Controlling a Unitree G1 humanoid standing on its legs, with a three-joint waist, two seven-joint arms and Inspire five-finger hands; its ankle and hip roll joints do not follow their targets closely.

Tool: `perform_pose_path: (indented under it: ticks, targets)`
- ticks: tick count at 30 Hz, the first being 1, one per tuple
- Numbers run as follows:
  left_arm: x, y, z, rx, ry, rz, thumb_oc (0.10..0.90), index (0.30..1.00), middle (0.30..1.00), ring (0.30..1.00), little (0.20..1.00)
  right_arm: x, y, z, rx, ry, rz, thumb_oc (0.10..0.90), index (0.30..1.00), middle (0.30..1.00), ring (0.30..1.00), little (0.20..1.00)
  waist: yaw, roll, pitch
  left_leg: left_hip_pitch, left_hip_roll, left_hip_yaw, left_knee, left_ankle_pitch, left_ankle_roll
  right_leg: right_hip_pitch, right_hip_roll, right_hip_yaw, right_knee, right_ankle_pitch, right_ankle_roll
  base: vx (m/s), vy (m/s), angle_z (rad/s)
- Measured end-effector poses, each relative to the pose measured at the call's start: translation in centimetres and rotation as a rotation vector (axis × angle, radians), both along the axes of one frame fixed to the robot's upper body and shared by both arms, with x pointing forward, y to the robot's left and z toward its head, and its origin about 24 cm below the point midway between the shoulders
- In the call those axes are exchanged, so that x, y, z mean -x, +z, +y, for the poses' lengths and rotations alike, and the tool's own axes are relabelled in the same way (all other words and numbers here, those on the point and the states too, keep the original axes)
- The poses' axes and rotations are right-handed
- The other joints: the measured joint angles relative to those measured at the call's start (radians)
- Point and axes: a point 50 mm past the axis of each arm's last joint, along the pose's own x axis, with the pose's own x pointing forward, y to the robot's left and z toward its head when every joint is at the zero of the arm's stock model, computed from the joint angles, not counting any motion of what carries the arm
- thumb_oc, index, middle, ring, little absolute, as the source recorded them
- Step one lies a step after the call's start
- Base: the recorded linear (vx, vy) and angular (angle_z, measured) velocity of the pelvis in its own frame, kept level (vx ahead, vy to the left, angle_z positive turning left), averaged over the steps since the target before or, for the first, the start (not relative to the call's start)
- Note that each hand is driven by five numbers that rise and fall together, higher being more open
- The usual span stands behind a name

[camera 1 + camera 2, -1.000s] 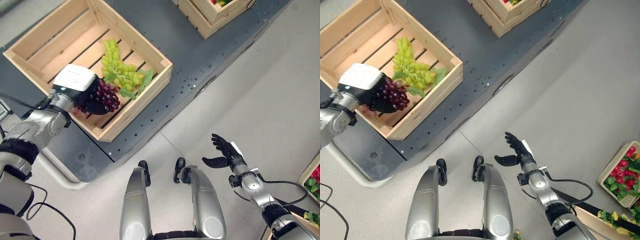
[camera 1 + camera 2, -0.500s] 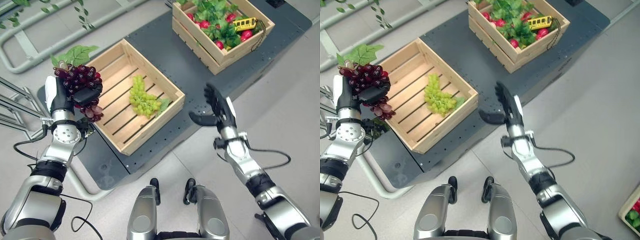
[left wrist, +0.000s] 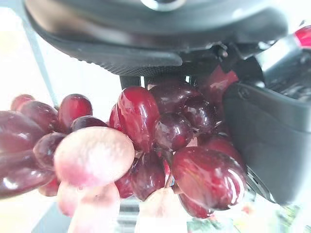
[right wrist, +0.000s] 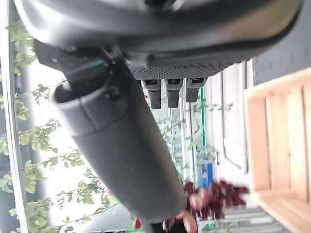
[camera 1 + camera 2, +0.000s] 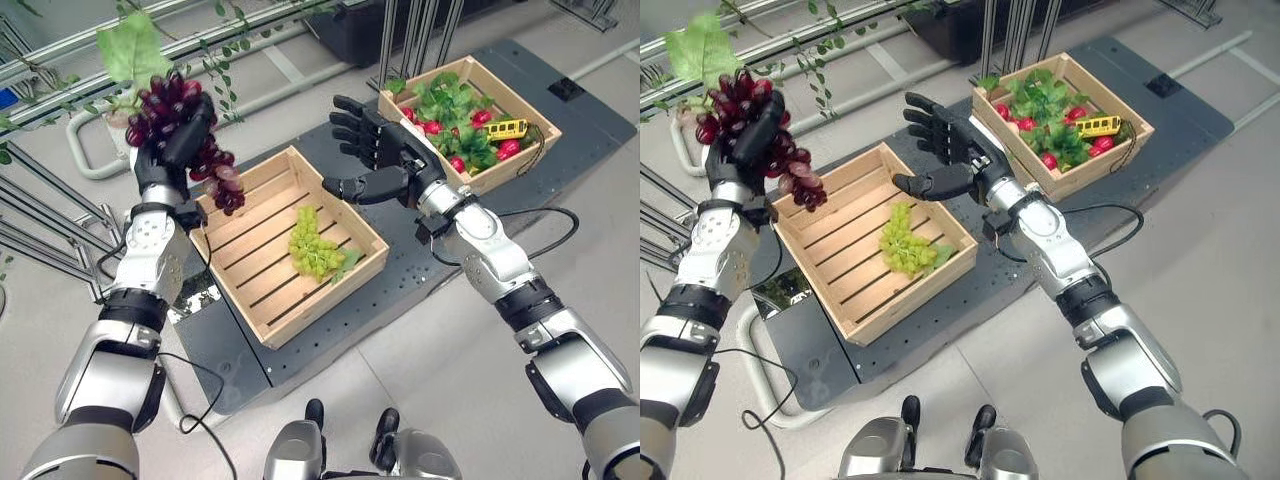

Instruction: Pick up the fruits from the basket on one side to the basket on the other side

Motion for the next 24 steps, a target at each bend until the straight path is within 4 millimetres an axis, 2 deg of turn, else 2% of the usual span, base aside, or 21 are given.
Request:
perform_pose_path:
  ticks: [4,10,11,12,13,14,15,16,17,18,24]
  targets:
    - [-0.6,2.7,-2.4,-0.052,-0.121,-0.073,0.4,0.3,0.3,0.3,0.3,-0.4,0.2,0.6,-0.04,0.068,0.134,0.8,0.9,0.9,0.9,0.9,0.0,-0.001,-0.001,0.033,-0.003,0.002,-0.044,0.007,0.003,0.06,0.017,-0.002,-0.115,0.059,-0.006,-0.01,-0.159,-0.02]
    - [-0.3,4.4,-5.6,-0.167,-0.29,-0.135,0.4,0.3,0.3,0.3,0.3,0.1,-1.2,2.2,-0.001,0.159,0.24,0.8,0.9,0.9,0.9,0.9,0.0,-0.002,-0.002,0.041,-0.005,0.001,-0.048,0.007,0.004,0.083,0.023,-0.023,-0.15,0.09,-0.021,-0.01,-0.12,0.0]
    - [-0.2,4.5,-6.1,-0.187,-0.313,-0.14,0.4,0.3,0.3,0.3,0.3,0.1,-1.3,2.3,0.003,0.159,0.246,0.8,0.9,0.9,0.9,0.9,0.001,-0.003,-0.002,0.033,-0.006,0.0,-0.032,0.007,0.003,0.083,0.022,-0.024,-0.15,0.096,-0.03,-0.01,-0.107,0.12]
    - [-0.1,4.7,-6.7,-0.216,-0.344,-0.147,0.4,0.3,0.3,0.3,0.3,0.1,-1.3,2.3,0.002,0.154,0.249,0.8,0.9,0.9,0.9,0.9,0.0,-0.014,-0.002,-0.022,-0.018,-0.003,0.052,0.003,0.001,0.08,0.005,-0.023,-0.15,0.112,-0.052,-0.01,-0.129,0.27]
    - [0.1,4.7,-7.6,-0.258,-0.386,-0.15,0.4,0.3,0.3,0.3,0.3,0.1,-1.3,2.3,0.001,0.144,0.251,0.8,0.9,0.9,0.9,0.9,0.001,-0.038,-0.008,-0.097,-0.055,-0.029,0.092,-0.034,0.002,0.073,-0.028,-0.009,-0.149,0.117,-0.058,0.0,-0.102,0.39]
    - [0.4,4.8,-8.6,-0.299,-0.428,-0.158,0.4,0.3,0.3,0.3,0.3,0.2,-1.1,2.2,0.006,0.135,0.24,0.8,0.9,0.9,0.9,0.9,-0.002,-0.025,-0.018,-0.067,-0.065,-0.052,-0.117,0.033,0.009,0.069,-0.026,-0.001,-0.149,0.116,-0.057,0.0,-0.084,0.33]
    - [0.7,5.1,-9.3,-0.338,-0.458,-0.174,0.4,0.3,0.3,0.3,0.3,0.3,-0.5,2.0,0.012,0.129,0.219,0.8,0.9,0.9,0.9,0.9,-0.008,0.014,-0.034,-0.071,-0.022,-0.049,-0.164,0.213,0.02,0.072,0.01,0.003,-0.149,0.112,-0.042,0.0,-0.066,0.01]
    - [1.0,5.4,-9.6,-0.382,-0.48,-0.184,0.4,0.3,0.3,0.3,0.3,0.6,-0.6,2.6,-0.008,0.14,0.216,0.8,0.9,0.9,0.9,0.9,-0.001,0.002,-0.046,-0.057,-0.019,-0.046,-0.167,0.185,0.032,0.08,0.008,0.012,-0.15,0.086,0.0,0.01,-0.063,-0.17]
    - [1.2,5.4,-10.0,-0.407,-0.498,-0.188,0.4,0.3,0.3,0.3,0.3,0.8,-0.6,3.1,-0.015,0.154,0.214,0.8,0.9,0.9,0.9,0.9,0.0,-0.014,-0.056,-0.055,-0.025,-0.051,-0.167,0.184,0.032,0.074,0.0,0.01,-0.152,0.086,0.002,0.01,-0.044,-0.24]
    - [1.3,5.5,-10.1,-0.417,-0.507,-0.191,0.4,0.3,0.3,0.3,0.3,1.0,-0.5,3.4,-0.017,0.163,0.209,0.8,0.9,0.9,0.9,0.9,0.001,-0.017,-0.057,-0.054,-0.029,-0.051,-0.167,0.184,0.032,0.073,-0.004,0.01,-0.154,0.087,0.004,0.02,-0.045,-0.11]
    - [1.8,6.0,-10.2,-0.499,-0.53,-0.199,0.4,0.3,0.3,0.3,0.3,1.2,-0.4,4.3,-0.032,0.171,0.208,0.8,0.9,0.9,0.9,0.9,-0.003,-0.02,-0.059,-0.052,-0.045,-0.05,-0.167,0.184,0.033,0.073,-0.02,0.01,-0.152,0.085,0.009,0.02,-0.042,-0.1]
